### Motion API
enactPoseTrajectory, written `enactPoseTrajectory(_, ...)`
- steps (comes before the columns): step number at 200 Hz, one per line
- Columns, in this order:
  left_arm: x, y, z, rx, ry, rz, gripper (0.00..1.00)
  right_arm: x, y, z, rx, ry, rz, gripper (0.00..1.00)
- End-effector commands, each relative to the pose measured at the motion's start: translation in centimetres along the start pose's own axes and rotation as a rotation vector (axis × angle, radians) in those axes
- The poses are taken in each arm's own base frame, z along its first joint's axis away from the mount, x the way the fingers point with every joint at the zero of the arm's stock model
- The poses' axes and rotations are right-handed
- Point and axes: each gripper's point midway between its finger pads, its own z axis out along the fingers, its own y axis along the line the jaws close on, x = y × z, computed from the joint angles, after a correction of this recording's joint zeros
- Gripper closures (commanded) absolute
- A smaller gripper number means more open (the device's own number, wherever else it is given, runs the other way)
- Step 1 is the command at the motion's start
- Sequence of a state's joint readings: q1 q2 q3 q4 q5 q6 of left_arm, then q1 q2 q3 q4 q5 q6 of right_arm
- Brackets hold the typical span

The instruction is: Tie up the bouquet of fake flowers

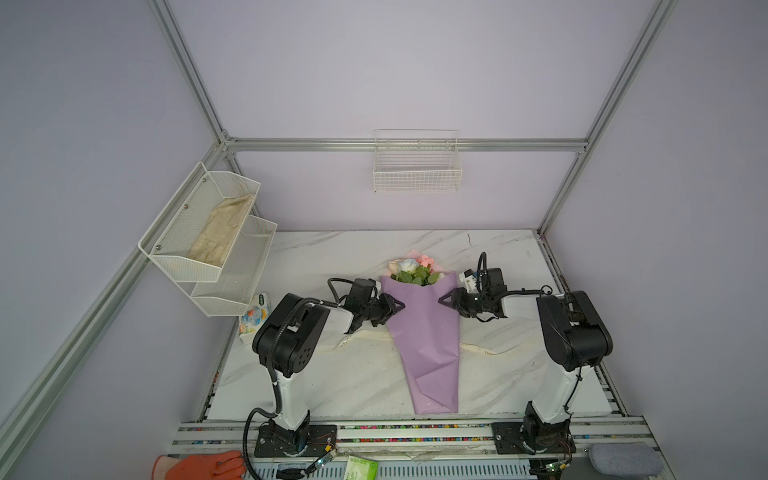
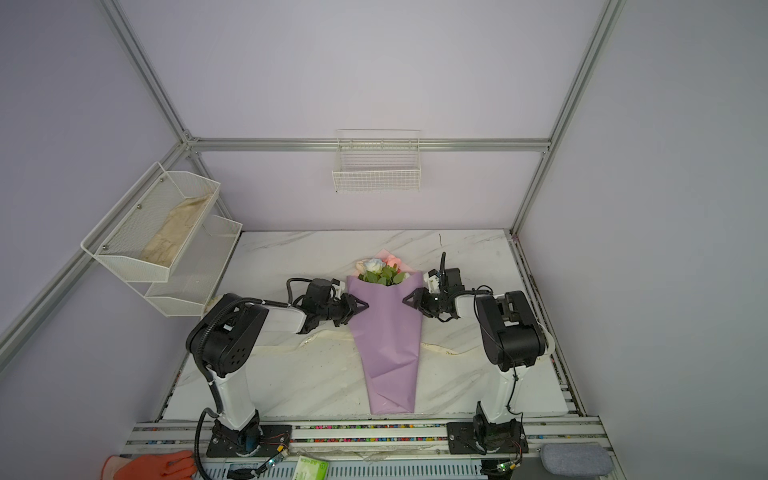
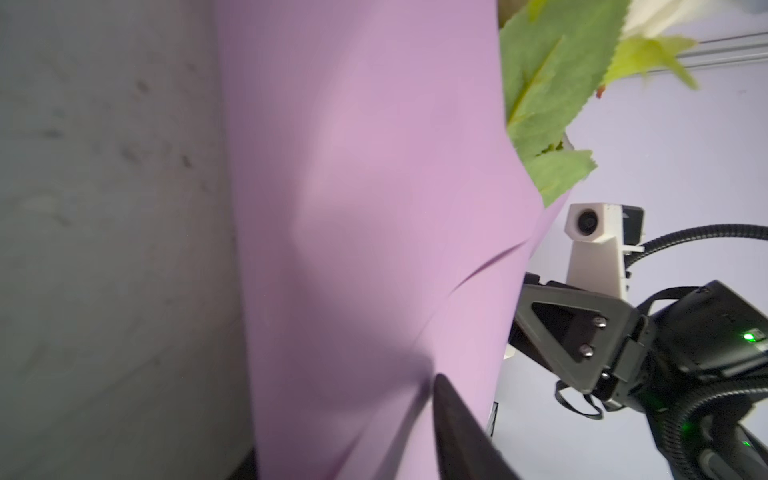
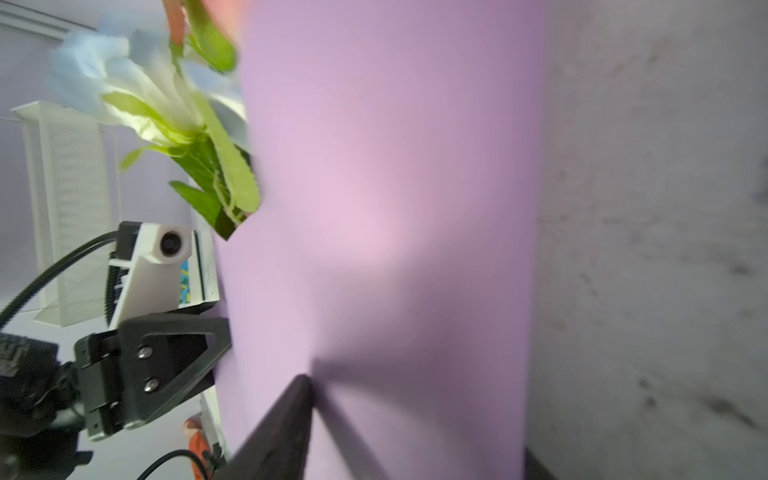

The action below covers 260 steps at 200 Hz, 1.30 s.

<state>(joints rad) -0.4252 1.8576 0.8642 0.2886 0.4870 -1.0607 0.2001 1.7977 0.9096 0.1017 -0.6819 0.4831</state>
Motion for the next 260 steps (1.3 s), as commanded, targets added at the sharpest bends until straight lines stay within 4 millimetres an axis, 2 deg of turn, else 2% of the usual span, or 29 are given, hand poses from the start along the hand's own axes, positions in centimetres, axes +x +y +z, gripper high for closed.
enactPoseTrajectory(1, -1.7, -1.9, -1.9, -0.033, -0.054, 0.073, 0.41, -1.3, -0.5, -2.7, 0.126, -0.068, 0.000, 0.33)
enactPoseTrajectory(25, -1.6, -1.2, -3.7, -0.098, -0.078, 0.087, 0.29, -2.0, -0.3, -5.0, 0.184, -0.128, 0.012, 0.28)
enactPoseTrajectory(48, -1.4, -0.9, -5.3, -0.132, -0.085, 0.107, 0.24, -2.2, 0.4, -6.9, 0.212, -0.171, -0.002, 0.27)
enactPoseTrajectory(70, -1.1, -1.2, -7.1, -0.150, -0.105, 0.133, 0.21, -2.3, 1.6, -8.8, 0.217, -0.210, -0.050, 0.27)
enactPoseTrajectory(82, -1.0, -1.1, -8.5, -0.188, -0.120, 0.147, 0.20, -1.9, 3.3, -9.5, 0.157, -0.216, -0.075, 0.28)
enactPoseTrajectory(90, -1.0, -1.1, -9.7, -0.216, -0.143, 0.167, 0.20, -1.3, 3.9, -9.8, 0.128, -0.200, -0.092, 0.28)
enactPoseTrajectory(95, -0.8, -0.6, -10.6, -0.254, -0.152, 0.168, 0.20, -0.8, 3.9, -9.7, 0.128, -0.187, -0.097, 0.28)
enactPoseTrajectory(98, -0.7, 0.1, -11.0, -0.290, -0.152, 0.162, 0.20, -0.7, 4.5, -10.3, 0.119, -0.198, -0.113, 0.29)
enactPoseTrajectory(103, -0.9, -0.2, -12.8, -0.314, -0.192, 0.163, 0.21, -0.4, 4.8, -10.6, 0.123, -0.198, -0.128, 0.29)
enactPoseTrajectory(122, 0.0, 3.5, -17.3, -0.496, -0.240, 0.095, 0.22, 0.8, 6.8, -11.3, 0.130, -0.199, -0.204, 0.33)
enactPoseTrajectory(138, 1.0, 7.1, -20.4, -0.579, -0.268, -0.013, 0.22, 2.0, 9.4, -10.9, 0.120, -0.190, -0.275, 0.36)
enactPoseTrajectory(157, 2.0, 12.0, -23.8, -0.671, -0.325, -0.161, 0.19, 3.6, 12.9, -9.1, 0.093, -0.156, -0.360, 0.39)
enactPoseTrajectory(165, 2.2, 13.5, -25.2, -0.697, -0.357, -0.214, 0.19, 4.3, 13.9, -8.1, 0.107, -0.144, -0.392, 0.40)
enactPoseTrajectory(174, 2.3, 15.0, -26.7, -0.733, -0.393, -0.269, 0.13, 5.0, 15.1, -7.2, 0.113, -0.133, -0.431, 0.41)
enactPoseTrajectory(182, 2.3, 16.1, -27.9, -0.762, -0.427, -0.308, 0.11, 5.6, 16.2, -6.4, 0.111, -0.124, -0.469, 0.42)
enactPoseTrajectory(188, 2.1, 16.4, -28.6, -0.777, -0.453, -0.320, 0.08, 5.8, 17.1, -6.2, 0.109, -0.130, -0.492, 0.42)
enactPoseTrajectory(195, 1.6, 16.5, -29.3, -0.788, -0.478, -0.327, 0.06, 6.2, 17.3, -5.1, 0.120, -0.110, -0.503, 0.42)
enactPoseTrajectory(219, 0.2, 16.6, -31.5, -0.858, -0.520, -0.379, 0.04, 6.6, 18.9, -4.0, 0.106, -0.099, -0.551, 0.42)
enactPoseTrajectory(260, -0.5, 18.6, -32.8, -1.021, -0.488, -0.458, 0.06, 5.8, 19.5, -3.4, 0.121, -0.119, -0.583, 0.41)
